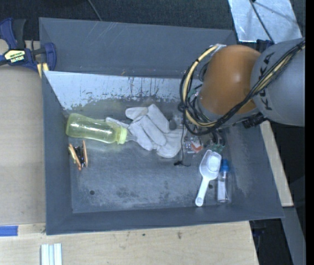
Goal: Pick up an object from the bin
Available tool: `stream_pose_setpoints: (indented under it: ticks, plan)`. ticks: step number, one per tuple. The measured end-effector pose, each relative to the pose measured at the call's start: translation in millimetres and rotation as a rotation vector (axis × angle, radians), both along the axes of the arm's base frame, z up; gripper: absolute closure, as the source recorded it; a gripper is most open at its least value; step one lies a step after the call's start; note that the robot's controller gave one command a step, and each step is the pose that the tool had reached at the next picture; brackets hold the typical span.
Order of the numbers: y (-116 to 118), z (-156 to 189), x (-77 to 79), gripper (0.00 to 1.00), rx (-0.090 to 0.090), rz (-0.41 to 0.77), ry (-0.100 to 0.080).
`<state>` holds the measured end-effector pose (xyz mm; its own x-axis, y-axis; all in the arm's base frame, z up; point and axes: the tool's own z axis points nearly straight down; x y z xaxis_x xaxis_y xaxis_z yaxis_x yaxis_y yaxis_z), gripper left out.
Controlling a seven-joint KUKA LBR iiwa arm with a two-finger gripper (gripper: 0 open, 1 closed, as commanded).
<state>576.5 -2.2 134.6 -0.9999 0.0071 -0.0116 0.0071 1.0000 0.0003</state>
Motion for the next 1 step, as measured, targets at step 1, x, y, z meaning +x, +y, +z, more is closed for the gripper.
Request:
stream_pose_setpoints:
  ticks: [1]
  plan:
    - [-5.3,-52.4,2.3,0.0,0.0,-0.071,0.007]
